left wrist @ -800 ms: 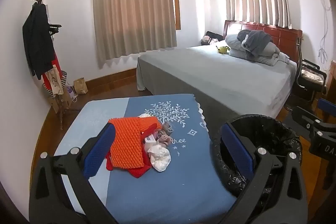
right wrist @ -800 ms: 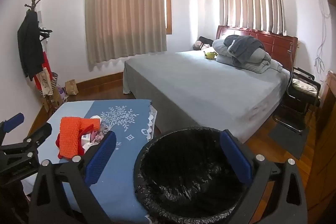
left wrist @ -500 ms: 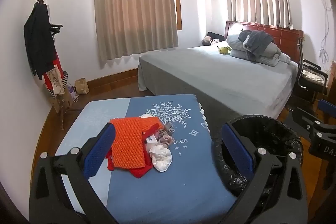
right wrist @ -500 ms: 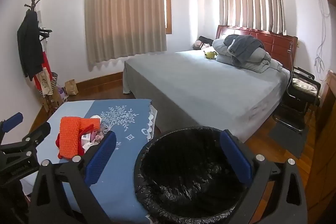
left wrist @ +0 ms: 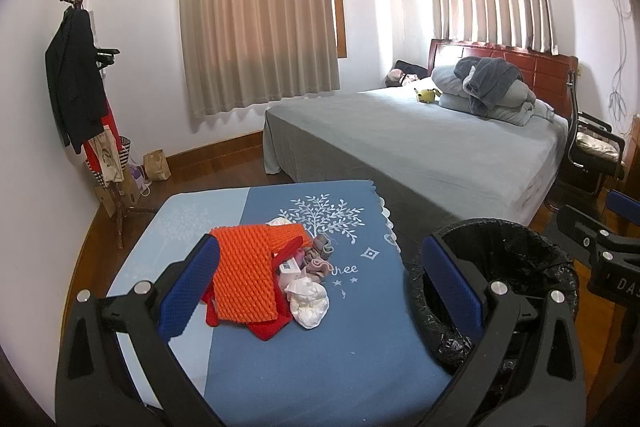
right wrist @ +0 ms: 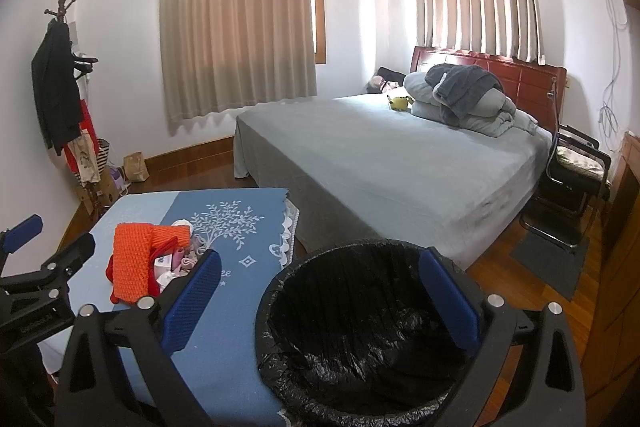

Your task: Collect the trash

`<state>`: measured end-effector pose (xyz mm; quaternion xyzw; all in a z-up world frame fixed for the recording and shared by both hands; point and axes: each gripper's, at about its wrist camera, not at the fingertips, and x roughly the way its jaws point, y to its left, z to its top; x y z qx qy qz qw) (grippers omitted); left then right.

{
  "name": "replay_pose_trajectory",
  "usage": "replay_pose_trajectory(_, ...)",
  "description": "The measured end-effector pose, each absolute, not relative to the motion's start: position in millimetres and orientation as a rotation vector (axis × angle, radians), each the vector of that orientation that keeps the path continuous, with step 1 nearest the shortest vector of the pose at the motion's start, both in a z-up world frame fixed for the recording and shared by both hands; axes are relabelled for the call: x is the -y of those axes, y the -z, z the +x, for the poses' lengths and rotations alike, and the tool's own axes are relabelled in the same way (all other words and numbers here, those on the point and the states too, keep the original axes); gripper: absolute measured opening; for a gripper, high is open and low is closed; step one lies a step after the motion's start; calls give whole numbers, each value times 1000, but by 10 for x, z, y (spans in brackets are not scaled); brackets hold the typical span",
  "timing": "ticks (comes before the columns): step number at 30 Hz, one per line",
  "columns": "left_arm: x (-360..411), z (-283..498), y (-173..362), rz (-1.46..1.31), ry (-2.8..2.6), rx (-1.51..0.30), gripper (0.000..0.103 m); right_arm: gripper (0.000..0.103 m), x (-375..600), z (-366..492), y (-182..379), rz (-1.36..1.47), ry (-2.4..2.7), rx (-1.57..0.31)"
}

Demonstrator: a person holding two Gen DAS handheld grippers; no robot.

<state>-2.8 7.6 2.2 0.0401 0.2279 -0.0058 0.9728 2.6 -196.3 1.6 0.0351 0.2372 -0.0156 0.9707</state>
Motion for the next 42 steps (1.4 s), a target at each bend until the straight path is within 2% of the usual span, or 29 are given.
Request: replay_pose_trajectory(42, -63, -41, -36, 87, 10, -458, 98, 97, 1956, 7, 6, 78, 34, -481)
